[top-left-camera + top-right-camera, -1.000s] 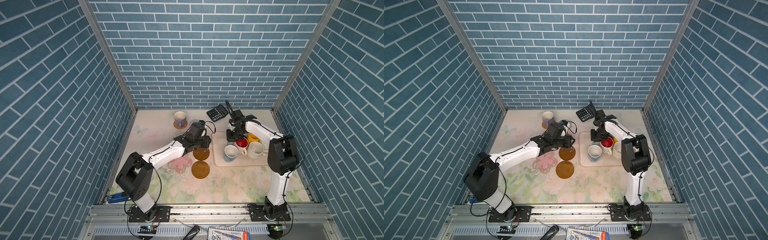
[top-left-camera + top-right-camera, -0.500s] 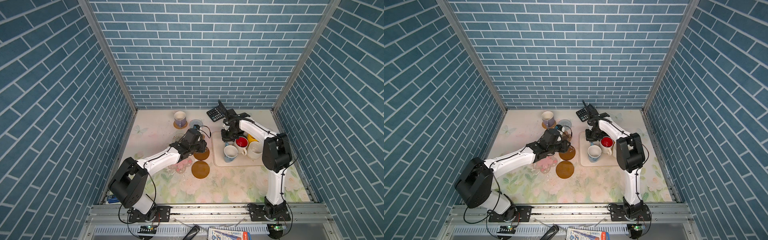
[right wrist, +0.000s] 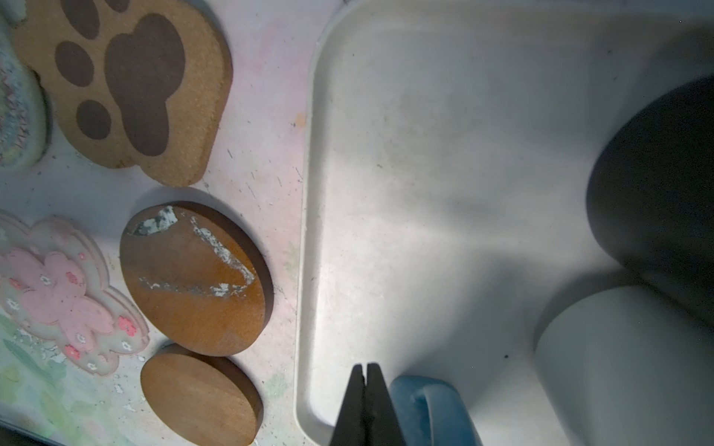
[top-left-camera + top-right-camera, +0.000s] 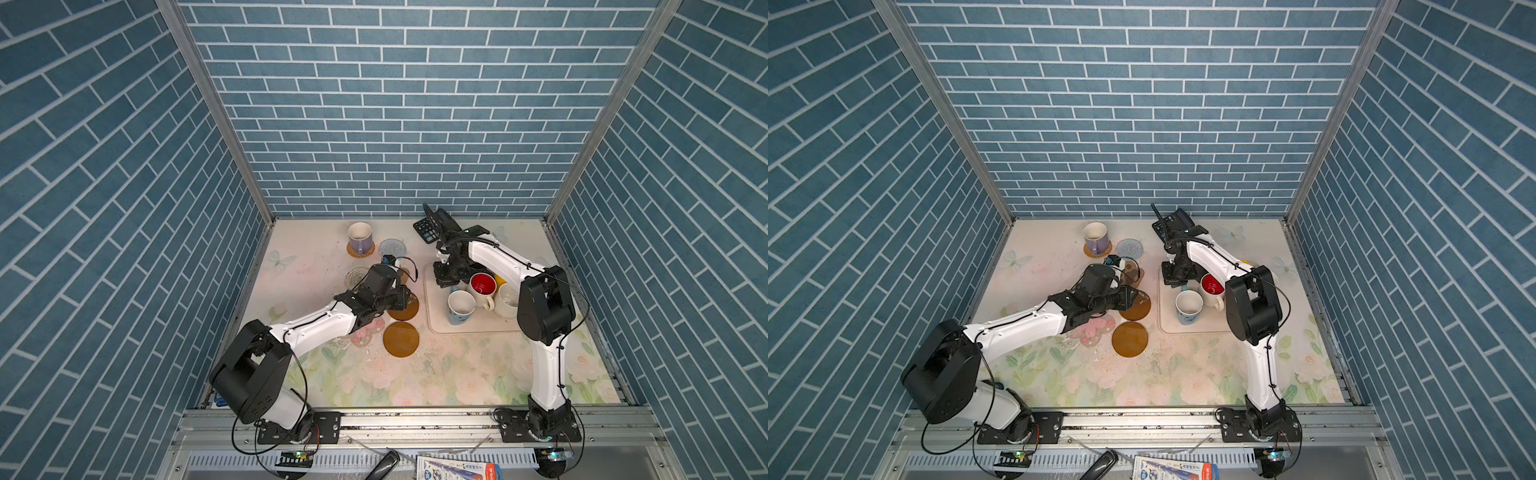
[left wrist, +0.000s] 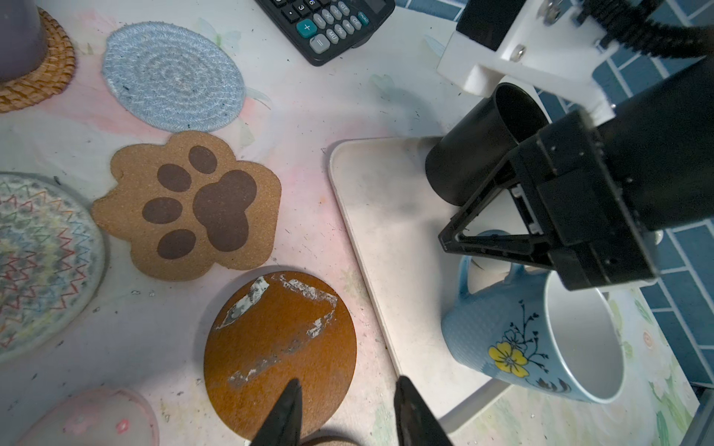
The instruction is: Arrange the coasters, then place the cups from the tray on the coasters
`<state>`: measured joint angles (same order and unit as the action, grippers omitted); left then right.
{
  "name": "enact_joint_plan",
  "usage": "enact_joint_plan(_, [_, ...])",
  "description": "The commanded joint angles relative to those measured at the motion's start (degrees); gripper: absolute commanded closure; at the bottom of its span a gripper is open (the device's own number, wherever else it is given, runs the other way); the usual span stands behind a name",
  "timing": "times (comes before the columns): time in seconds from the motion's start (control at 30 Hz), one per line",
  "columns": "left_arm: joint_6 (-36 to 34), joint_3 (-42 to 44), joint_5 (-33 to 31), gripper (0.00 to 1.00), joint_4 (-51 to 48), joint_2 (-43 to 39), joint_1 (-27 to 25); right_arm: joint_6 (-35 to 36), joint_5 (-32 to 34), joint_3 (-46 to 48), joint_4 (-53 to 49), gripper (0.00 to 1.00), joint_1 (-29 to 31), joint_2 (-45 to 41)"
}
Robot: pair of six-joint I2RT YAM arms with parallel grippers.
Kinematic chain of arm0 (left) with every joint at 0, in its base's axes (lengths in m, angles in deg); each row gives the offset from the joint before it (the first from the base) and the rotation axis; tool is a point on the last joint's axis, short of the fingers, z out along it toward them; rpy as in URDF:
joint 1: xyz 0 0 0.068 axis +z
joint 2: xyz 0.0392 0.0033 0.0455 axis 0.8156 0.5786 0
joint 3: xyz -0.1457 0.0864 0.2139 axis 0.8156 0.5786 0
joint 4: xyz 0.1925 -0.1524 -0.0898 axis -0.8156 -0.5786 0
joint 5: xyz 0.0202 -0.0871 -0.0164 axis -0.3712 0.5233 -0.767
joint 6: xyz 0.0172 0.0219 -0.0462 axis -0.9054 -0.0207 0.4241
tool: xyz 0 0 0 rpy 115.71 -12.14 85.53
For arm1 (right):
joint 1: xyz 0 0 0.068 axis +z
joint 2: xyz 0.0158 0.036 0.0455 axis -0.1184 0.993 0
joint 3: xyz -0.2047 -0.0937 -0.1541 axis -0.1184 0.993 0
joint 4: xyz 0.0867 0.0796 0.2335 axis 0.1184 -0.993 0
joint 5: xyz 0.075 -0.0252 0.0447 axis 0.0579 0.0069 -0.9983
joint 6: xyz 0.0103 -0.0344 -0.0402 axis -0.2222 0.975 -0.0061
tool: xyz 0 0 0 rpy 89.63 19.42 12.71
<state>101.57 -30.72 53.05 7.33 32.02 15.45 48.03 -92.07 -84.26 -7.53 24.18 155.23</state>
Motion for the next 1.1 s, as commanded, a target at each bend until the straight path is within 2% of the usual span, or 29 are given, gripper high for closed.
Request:
enact_joint_plan(0.0, [0.3, 0.8, 1.4, 0.59, 2.0, -0.3, -0.3, -0.8, 2.8, -4.8, -5.3, 1.00, -0.2, 0.0])
enact_joint_plan(0.13, [0.1, -1.7, 4.4, 0.58, 2.5, 1.9, -0.3, -1.1, 4.4, -6.0, -7.6, 1.00, -1.8, -3.1])
enact_joint_plan(0.3, [-0.1, -6.0, 5.8, 0.58, 1.4, 5.9, -0.9, -2.0, 3.5, -1.5, -7.1, 1.00, -4.6, -10.5])
enact_joint_plan(0.4, [-0.1, -8.4, 5.6, 0.58, 0.5, 8.5, -1.7, -2.5, 2.1, 5.5, -5.9, 1.00, -6.6, -16.1])
enact_joint_plan(0.53, [0.1, -10.5, 4.6, 0.59, 0.6, 11.1, -2.9, -5.3, -1.9, 20.0, 0.3, 1.00, -10.0, -27.2])
enact_joint_plan(0.73, [0.4, -16.4, 6.3, 0.59, -0.3, 17.2, -3.6, -10.8, -5.0, 39.2, 9.8, 1.00, -10.3, -40.4])
enact_joint_plan(0.87, [-0.2, -20.7, 6.9, 0.59, -1.7, 20.0, -4.2, -13.0, -5.7, 47.3, 15.9, 1.00, -10.2, -43.8])
enact_joint_plan(1.07, [-1.4, -27.5, 6.4, 0.60, -6.3, 24.6, -6.1, -13.8, -7.1, 50.8, 21.0, 1.00, -10.1, -42.5])
